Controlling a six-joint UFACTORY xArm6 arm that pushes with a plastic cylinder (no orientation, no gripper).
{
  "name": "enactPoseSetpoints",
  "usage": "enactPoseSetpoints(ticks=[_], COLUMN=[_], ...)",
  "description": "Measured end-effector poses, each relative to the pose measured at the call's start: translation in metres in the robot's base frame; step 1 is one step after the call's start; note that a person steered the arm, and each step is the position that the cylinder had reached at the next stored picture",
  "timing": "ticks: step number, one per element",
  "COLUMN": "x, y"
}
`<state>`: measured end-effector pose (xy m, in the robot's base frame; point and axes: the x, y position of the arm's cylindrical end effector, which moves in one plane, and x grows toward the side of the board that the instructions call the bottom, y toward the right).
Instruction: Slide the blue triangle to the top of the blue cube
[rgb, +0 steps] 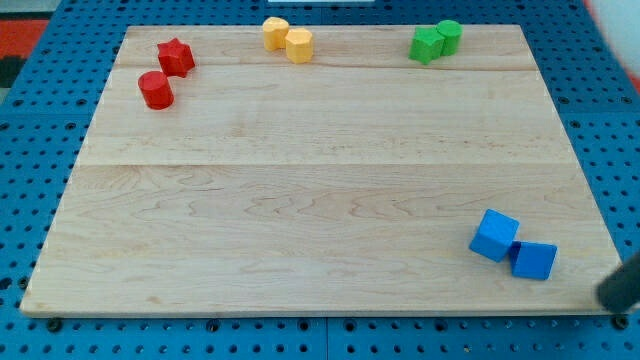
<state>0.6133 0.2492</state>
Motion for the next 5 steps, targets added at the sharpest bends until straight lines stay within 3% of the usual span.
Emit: enactPoseSetpoints(ticks=[1,3,5], x=[-0.042,-0.023,-0.14], y=[-0.036,-0.059,-0.049])
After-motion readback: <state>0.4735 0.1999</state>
